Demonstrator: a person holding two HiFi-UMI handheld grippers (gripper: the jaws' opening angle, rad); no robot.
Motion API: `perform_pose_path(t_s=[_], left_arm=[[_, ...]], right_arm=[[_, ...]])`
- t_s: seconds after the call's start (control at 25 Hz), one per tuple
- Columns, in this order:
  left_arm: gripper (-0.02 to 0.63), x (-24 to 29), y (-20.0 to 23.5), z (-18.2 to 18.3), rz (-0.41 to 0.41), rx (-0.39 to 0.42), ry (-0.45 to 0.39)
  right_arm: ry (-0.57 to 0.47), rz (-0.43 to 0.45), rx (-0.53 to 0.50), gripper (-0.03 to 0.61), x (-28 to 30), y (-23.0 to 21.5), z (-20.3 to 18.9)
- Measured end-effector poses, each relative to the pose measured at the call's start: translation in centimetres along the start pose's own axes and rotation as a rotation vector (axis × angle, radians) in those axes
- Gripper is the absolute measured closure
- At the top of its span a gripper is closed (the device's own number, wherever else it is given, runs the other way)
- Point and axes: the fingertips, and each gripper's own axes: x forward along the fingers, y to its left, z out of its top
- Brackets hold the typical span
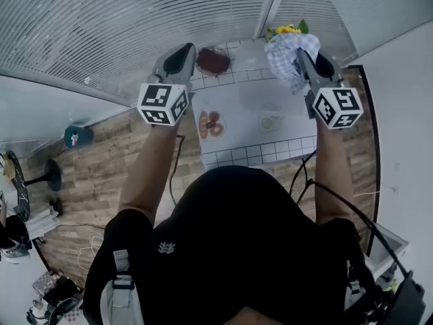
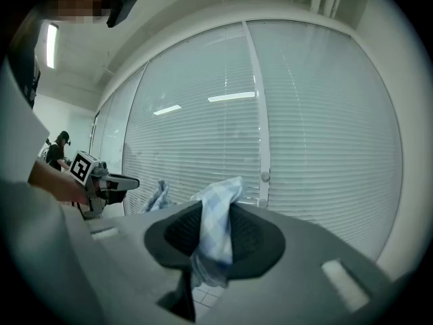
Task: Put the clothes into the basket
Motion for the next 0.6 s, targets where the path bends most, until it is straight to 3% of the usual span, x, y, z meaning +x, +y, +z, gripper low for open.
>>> perform_pose_path(t_s=[0.6], left_arm=[[0.607,1.4,0.4,-3.8,-0.012,-0.046,0.062]], right_arm=[[0.081,0.013,0.046,0.486,2.4,0.3,-5.2]])
